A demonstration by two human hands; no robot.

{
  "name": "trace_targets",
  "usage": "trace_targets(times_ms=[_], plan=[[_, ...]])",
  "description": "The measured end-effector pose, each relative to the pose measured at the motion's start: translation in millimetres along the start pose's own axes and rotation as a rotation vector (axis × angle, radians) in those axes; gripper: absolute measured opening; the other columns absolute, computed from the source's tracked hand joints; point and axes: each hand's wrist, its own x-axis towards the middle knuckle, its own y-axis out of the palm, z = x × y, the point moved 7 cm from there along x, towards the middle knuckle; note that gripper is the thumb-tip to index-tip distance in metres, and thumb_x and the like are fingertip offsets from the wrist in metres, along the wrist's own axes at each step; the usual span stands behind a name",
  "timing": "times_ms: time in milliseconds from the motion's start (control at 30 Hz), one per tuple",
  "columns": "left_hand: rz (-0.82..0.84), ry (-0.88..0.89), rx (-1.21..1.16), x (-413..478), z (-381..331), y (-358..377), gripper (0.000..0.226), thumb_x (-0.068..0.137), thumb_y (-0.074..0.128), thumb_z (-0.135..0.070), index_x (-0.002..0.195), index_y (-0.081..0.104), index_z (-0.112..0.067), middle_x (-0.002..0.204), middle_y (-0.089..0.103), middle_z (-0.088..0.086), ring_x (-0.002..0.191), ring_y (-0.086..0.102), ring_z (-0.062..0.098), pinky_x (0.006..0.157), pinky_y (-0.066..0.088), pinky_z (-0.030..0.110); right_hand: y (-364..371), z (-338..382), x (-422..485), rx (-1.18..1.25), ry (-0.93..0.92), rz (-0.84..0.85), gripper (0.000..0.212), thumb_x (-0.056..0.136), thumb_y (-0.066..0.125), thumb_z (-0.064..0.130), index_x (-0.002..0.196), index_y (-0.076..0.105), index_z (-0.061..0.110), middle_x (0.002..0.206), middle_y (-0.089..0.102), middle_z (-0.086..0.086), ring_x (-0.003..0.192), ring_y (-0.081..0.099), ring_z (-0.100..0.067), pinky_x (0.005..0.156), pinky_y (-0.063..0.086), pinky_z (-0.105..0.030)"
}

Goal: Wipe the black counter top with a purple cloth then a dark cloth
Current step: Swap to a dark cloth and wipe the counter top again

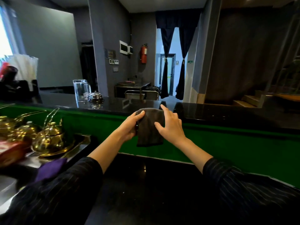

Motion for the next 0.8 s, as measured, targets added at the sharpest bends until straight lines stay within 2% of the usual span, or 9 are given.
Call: trace_targets(times_ms=[100,200,300,400,467,567,667,733,800], plan=[[-0.046,0.027,0.093,-8.5,-12.1,-42.7,0.017,0.096,0.049,-0.034,0.108,0.058,-0.028,0.106,0.064,0.005,0.098,0.061,0.021,0.085,0.052,0.04,33.2,39.1,14.1,0.211,0.01,0.029,0.06,0.086,0.062,0.018,0.14,0.038,0.019,0.129,0.056,-0.008,0.121,0.051,-0.029,0.101,0.041,-0.05],[-0.139,0.126,0.287,-12.4,-27.7,-89.9,0.018,0.097,0.047,-0.032,0.109,0.055,-0.022,0.097,0.063,0.0,0.092,0.059,0.015,0.074,0.048,0.031,59.2,78.9,21.4,0.301,-0.004,-0.049,0.039,0.084,0.06,0.001,0.12,0.047,0.011,0.114,0.056,-0.01,0.107,0.056,-0.026,0.09,0.046,-0.033],[-0.281,0.216,0.47,-11.1,-42.6,-140.5,0.019,0.096,0.049,-0.028,0.1,0.053,-0.01,0.091,0.059,0.003,0.09,0.056,0.016,0.072,0.046,0.028,86.1,118.7,28.7,0.296,-0.043,-0.098,0.038,0.089,0.054,-0.002,0.123,0.044,0.01,0.116,0.049,-0.011,0.097,0.056,-0.025,0.083,0.048,-0.035],[-0.236,0.133,0.385,-9.0,-36.8,-177.9,0.037,0.09,0.061,-0.028,0.112,0.05,0.0,0.104,0.062,0.008,0.088,0.061,0.015,0.069,0.052,0.027,113.1,151.6,44.8,0.255,-0.07,-0.125,0.04,0.092,0.051,-0.001,0.129,0.041,0.011,0.114,0.044,-0.01,0.088,0.057,-0.026,0.077,0.05,-0.038],[-0.206,0.125,0.401,-11.4,-37.0,-194.5,0.047,0.084,0.067,-0.012,0.122,0.04,-0.003,0.108,0.058,0.005,0.091,0.059,0.013,0.068,0.052,0.025,127.4,169.3,59.9,0.223,-0.078,-0.141,0.036,0.093,0.05,-0.001,0.127,0.042,0.01,0.108,0.042,-0.009,0.08,0.054,-0.023,0.072,0.051,-0.039],[-0.289,0.174,0.403,-6.0,-43.6,-230.2,0.067,0.079,0.068,0.004,0.131,0.027,-0.009,0.111,0.056,0.01,0.099,0.059,0.023,0.081,0.053,0.036,145.9,190.3,82.2,0.204,-0.082,-0.145,0.027,0.094,0.049,-0.001,0.118,0.043,0.009,0.104,0.041,-0.01,0.079,0.054,-0.026,0.073,0.051,-0.043],[-0.415,0.227,0.397,4.7,-55.2,-271.0,0.054,0.079,0.067,0.002,0.117,0.035,-0.019,0.104,0.063,0.017,0.094,0.064,0.03,0.083,0.055,0.046,168.2,207.1,106.2,0.208,-0.083,-0.111,0.016,0.094,0.051,0.002,0.107,0.045,0.008,0.105,0.042,-0.011,0.083,0.057,-0.03,0.077,0.052,-0.046],[-0.512,0.277,0.486,11.4,-68.3,-292.0,0.034,0.079,0.067,-0.001,0.101,0.047,-0.018,0.096,0.064,0.011,0.09,0.063,0.026,0.077,0.055,0.04,186.4,215.9,124.7,0.233,-0.079,-0.067,0.012,0.093,0.055,0.004,0.103,0.049,0.004,0.109,0.043,-0.012,0.089,0.058,-0.031,0.083,0.051,-0.047],[-0.574,0.333,0.574,20.3,-83.9,-305.2,0.021,0.08,0.065,-0.001,0.091,0.057,-0.016,0.094,0.065,0.006,0.092,0.063,0.022,0.078,0.053,0.035,207.8,223.6,142.7,0.234,-0.089,-0.004,0.016,0.091,0.058,0.003,0.106,0.054,-0.002,0.117,0.044,-0.015,0.102,0.055,-0.031,0.095,0.047,-0.043]])
